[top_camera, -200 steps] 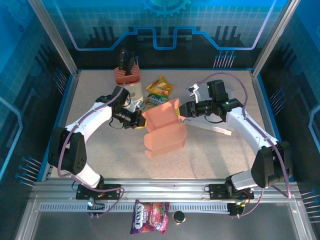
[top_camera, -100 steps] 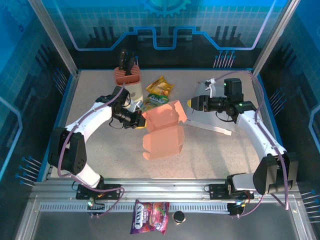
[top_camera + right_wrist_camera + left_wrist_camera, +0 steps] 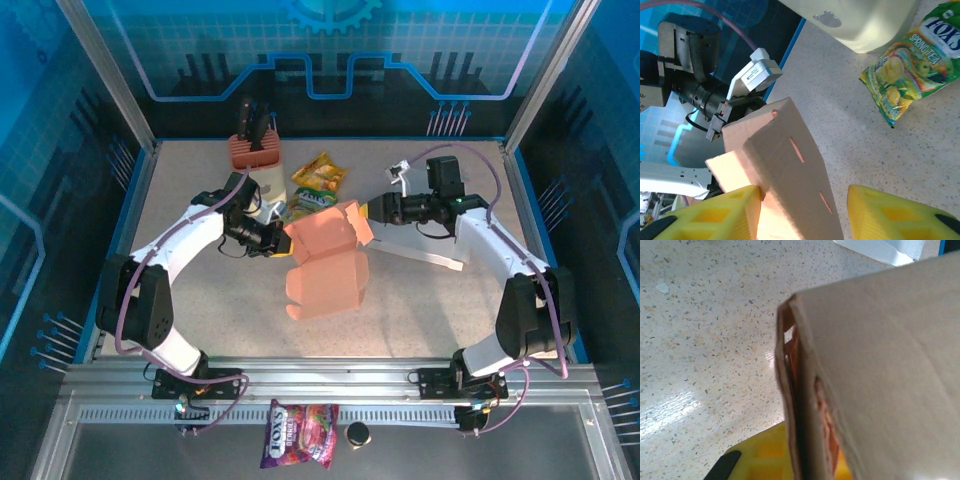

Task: Fold the paper box

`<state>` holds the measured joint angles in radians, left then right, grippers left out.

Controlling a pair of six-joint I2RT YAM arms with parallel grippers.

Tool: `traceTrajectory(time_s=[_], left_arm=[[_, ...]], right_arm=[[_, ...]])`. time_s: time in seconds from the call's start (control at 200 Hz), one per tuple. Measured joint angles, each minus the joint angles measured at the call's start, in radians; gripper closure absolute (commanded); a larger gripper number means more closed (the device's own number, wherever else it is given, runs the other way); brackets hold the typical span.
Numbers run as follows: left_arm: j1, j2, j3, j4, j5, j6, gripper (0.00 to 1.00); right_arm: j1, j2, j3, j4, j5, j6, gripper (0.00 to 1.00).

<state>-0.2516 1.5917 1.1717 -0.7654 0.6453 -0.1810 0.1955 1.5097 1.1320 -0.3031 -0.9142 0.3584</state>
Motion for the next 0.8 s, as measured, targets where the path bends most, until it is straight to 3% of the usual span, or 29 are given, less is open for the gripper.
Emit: traceTrajectory(time_s=[0.335, 0.53, 0.8], left_arm=[[0.000, 0.002, 0.004, -0.001, 0.000, 0.000, 1.00], [0.000, 0.007, 0.011, -0.001, 0.000, 0.000, 1.00], [0.000, 0.012, 0.011, -0.015, 0.000, 0.000, 1.00]], right_arm=[[0.078, 0.000, 0.021, -0.039, 0.062, -0.049, 0.54], [0.155, 0.000, 0.069, -0.132, 0.238, -0.123, 0.55], [0.257, 0.000, 0.119, -0.216, 0.497, -0.189, 0.65]])
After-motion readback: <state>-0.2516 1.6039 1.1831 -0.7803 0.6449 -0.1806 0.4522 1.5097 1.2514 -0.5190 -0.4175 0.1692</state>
